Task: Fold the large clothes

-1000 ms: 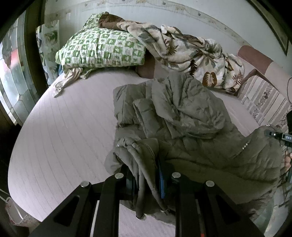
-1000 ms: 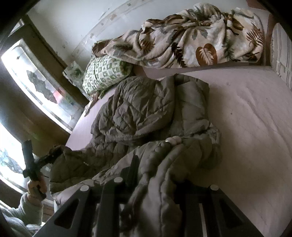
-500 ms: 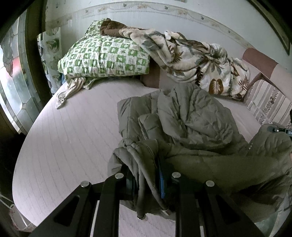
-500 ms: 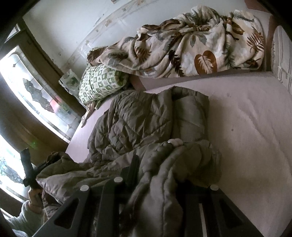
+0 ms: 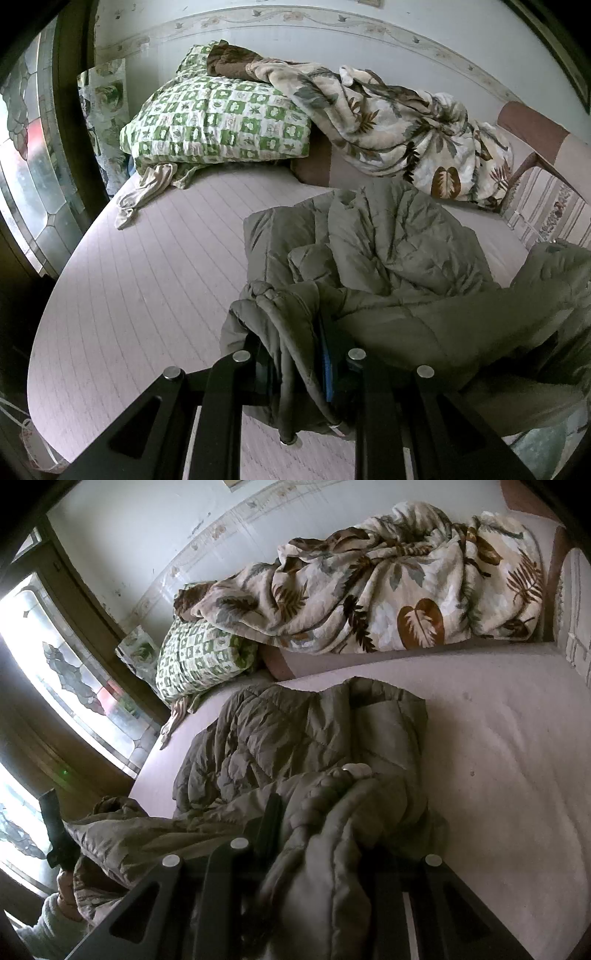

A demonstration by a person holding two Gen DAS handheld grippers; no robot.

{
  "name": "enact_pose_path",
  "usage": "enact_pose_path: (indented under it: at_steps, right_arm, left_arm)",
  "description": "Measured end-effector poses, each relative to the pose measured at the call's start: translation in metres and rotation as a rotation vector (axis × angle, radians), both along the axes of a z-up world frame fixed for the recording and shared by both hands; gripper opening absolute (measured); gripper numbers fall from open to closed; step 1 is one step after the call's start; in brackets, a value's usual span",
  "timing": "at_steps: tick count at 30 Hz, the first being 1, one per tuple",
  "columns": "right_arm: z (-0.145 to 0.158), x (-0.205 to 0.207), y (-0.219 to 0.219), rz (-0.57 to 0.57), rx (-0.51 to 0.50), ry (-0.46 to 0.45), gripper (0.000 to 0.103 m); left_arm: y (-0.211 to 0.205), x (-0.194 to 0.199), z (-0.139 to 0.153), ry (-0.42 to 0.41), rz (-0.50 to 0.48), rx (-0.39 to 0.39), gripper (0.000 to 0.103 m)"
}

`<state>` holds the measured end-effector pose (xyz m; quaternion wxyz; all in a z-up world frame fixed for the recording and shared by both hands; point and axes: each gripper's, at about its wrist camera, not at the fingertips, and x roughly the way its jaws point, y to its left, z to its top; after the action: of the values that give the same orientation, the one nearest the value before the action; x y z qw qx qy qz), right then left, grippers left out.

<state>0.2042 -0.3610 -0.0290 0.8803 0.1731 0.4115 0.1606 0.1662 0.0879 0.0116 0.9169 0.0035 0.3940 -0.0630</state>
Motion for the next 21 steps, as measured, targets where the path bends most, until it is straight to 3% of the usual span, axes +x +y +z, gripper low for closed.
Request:
enact_pose_path:
  at_steps: [7,21]
  right_arm:
    - [0.001,0.014,-0.002,-0.014,-0.005,-0.003,0.023]
    - [0.010,0.076,-0.009,-0.080,-0.018,-0.016,0.023]
  left_arm:
    - [-0.004,0.017,0.005,-0.019,0.001,0.018,0.020]
    - [-0.019,0.102,0.023,-0.065,0.041,0.064,0.020]
